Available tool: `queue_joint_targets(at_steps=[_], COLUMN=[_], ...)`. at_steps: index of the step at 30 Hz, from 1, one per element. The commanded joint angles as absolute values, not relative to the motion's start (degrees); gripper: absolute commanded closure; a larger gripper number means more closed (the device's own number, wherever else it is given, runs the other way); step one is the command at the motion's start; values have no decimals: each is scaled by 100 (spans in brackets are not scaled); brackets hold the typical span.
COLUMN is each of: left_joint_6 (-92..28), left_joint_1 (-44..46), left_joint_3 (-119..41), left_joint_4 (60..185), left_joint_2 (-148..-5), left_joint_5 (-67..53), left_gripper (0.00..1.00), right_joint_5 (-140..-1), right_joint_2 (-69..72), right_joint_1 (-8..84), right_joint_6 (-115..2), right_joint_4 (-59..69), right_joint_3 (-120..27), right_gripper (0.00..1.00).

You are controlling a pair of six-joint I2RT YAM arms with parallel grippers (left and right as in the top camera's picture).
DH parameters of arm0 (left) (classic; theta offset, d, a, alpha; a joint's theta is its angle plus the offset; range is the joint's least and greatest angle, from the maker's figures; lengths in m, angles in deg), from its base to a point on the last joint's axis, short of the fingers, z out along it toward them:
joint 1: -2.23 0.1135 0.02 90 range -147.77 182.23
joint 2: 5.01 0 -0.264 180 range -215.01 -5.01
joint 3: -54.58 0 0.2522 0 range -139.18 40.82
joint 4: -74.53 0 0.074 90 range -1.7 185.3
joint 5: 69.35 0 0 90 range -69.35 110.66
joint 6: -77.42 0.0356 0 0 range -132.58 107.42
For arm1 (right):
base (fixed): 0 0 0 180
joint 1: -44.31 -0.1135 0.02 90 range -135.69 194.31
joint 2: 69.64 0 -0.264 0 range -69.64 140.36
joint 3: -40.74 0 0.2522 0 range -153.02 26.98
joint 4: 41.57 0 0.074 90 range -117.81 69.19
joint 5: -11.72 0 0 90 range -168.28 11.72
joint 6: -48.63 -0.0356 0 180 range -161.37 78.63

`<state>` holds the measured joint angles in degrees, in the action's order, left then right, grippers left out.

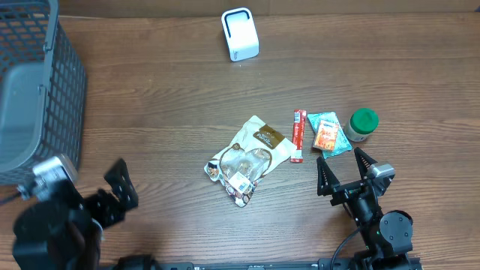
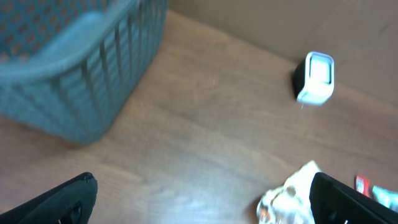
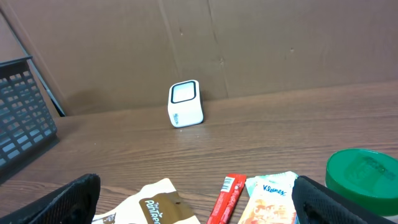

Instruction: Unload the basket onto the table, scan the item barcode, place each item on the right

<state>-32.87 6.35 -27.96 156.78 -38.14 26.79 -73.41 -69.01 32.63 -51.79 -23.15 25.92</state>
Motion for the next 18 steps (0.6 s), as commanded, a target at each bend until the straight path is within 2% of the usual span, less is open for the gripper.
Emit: queue_joint_targets(at_steps=[1,7,15,18], left_joint_6=[-3138,-3138,-3141,-3141], left_joint_1=[591,591,526,384], left_joint_3=[-2127,-770,1121,1659], left_joint_4=[15252,12905,8894,8037], left_joint_2=[-3110,-1917,-771,-516], left_joint_5=[2617,2383,2255,2298], left_gripper=[0,0,0,0], right_joint_5=[-7413,-7413,-7413,-7413], right_joint_2=[-6947,-6947,-6947,-6947], right_joint_1=[3280,3282,3282,3280], right_joint_6=[-5135,-5135,-5135,-5135], right_joint_4=[-2339,-2339,-2339,-2339], right_joint_3=[2653,2653,2653,2653], right_gripper=[0,0,0,0])
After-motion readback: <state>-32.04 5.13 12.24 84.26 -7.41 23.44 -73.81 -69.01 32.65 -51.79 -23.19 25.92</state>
